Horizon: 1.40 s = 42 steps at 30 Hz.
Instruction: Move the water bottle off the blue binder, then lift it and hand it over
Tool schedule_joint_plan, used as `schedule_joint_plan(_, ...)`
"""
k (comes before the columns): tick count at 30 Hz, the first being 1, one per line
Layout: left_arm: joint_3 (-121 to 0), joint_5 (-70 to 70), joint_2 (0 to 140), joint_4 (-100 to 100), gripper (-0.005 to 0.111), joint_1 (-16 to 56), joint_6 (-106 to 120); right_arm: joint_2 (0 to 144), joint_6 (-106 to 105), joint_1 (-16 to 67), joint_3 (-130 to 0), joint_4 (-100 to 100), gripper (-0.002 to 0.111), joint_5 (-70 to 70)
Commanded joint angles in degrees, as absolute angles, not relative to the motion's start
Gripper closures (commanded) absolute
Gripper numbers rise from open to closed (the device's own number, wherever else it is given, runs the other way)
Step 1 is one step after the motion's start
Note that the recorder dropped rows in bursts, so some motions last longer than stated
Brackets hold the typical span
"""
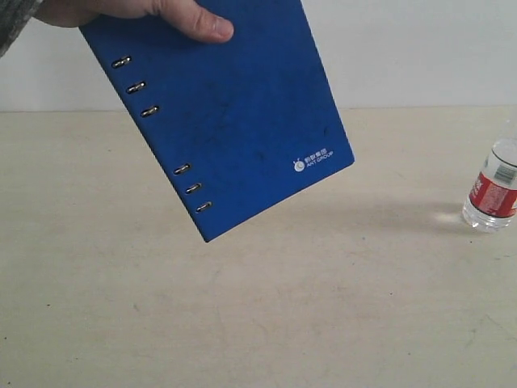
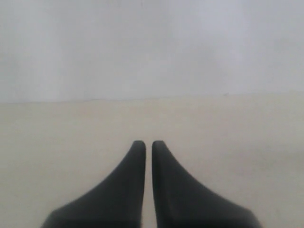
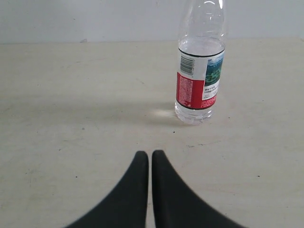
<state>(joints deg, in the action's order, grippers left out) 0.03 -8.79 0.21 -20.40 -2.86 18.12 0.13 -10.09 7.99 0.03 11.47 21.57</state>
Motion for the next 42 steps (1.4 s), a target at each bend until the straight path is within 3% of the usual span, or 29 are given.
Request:
schedule_joint_plan(1,0.0,3.22,0.0,-20.2,0.102,-2.81,17.58,0.0,-10.41,7.87,0.0,11.64,0.108,21.26)
schedule_joint_plan(5,0.0,0.0,0.0,-15.91,0.102,-2.56,14.97,0.0,-10.41,7.87,0.0,11.64,0.108,21.26)
schedule_joint_plan(10,0.0,-6.48,0.0,19.82,0.102,0.24,-19.78,0.0,-10.41,7.87,0.0,11.64,0.108,21.26)
schedule_joint_plan(12,0.0,-6.89,0.0,24.77,0.102,0.4,-27.14,0.0,-10.41,7.87,0.0,11.64,0.108,21.26)
schedule_joint_plan(24,0.0,-17.17,0.0,2.94,0.102,0.4,-4.64,0.0,-10.41,7.87,0.0,11.64,0.108,21.26)
schedule_joint_plan(42,0.0,-16.57,0.0,1.83,0.102,0.4,-1.89,0.0,-10.41,7.87,0.0,11.64,0.108,21.26)
